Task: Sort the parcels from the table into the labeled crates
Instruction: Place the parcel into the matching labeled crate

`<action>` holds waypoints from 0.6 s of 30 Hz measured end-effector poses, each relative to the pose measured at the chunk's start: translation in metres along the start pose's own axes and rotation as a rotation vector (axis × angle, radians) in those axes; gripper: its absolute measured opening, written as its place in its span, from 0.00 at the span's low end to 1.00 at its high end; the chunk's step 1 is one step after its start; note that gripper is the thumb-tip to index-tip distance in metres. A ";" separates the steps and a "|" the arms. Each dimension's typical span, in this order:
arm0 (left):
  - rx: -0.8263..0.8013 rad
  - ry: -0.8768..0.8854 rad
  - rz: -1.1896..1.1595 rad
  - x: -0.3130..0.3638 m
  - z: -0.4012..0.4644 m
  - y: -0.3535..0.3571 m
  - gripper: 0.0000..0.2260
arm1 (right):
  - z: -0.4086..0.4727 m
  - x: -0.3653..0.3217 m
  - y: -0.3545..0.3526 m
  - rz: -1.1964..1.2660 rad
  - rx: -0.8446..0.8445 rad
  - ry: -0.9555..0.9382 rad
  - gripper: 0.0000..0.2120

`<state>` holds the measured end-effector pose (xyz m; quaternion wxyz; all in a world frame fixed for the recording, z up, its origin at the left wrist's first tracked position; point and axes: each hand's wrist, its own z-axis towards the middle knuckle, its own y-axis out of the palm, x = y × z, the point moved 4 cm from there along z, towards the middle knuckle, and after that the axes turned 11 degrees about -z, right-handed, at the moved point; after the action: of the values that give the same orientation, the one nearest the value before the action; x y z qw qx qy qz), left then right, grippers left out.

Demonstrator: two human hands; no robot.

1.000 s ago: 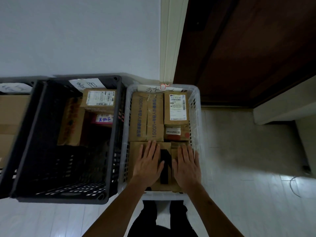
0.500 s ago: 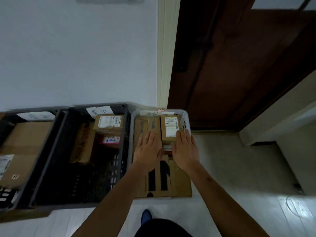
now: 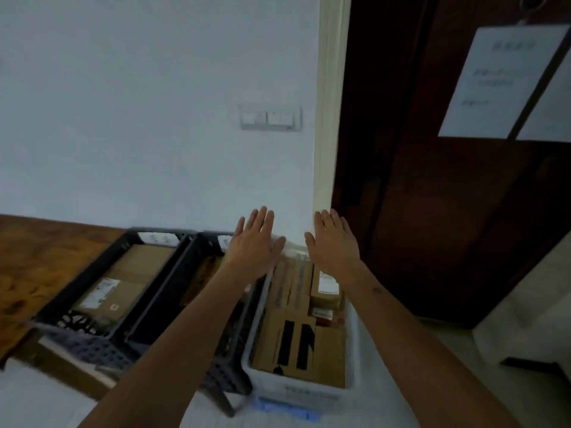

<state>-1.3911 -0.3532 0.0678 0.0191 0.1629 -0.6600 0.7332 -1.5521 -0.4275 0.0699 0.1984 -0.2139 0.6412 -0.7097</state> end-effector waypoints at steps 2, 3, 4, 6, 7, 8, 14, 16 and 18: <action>0.033 -0.032 0.017 -0.007 -0.015 -0.031 0.32 | -0.001 -0.016 -0.031 0.009 0.042 -0.048 0.29; 0.055 -0.051 0.021 -0.013 -0.022 -0.049 0.32 | 0.000 -0.027 -0.048 0.018 0.065 -0.076 0.29; 0.072 -0.070 0.018 -0.019 -0.028 -0.066 0.32 | 0.002 -0.038 -0.064 0.026 0.092 -0.103 0.29; 0.118 -0.103 0.016 -0.035 -0.042 -0.100 0.32 | 0.006 -0.064 -0.095 0.019 0.155 -0.149 0.29; 0.136 -0.117 0.018 -0.044 -0.050 -0.119 0.32 | 0.009 -0.079 -0.111 0.007 0.180 -0.170 0.29; 0.150 -0.131 0.019 -0.054 -0.058 -0.139 0.32 | 0.011 -0.097 -0.128 -0.002 0.195 -0.189 0.29; 0.282 -0.231 0.069 -0.157 -0.139 -0.254 0.32 | 0.009 -0.249 -0.225 0.016 0.290 -0.343 0.29; 0.336 -0.282 0.118 -0.202 -0.180 -0.291 0.32 | 0.003 -0.316 -0.246 0.059 0.319 -0.408 0.29; 0.358 -0.343 0.155 -0.249 -0.220 -0.330 0.32 | -0.004 -0.384 -0.269 0.131 0.332 -0.479 0.29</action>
<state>-1.1225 -0.0500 0.3027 -0.1786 0.2347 -0.5237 0.7992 -1.2380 -0.1842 0.3181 0.4215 -0.2981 0.4636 -0.7201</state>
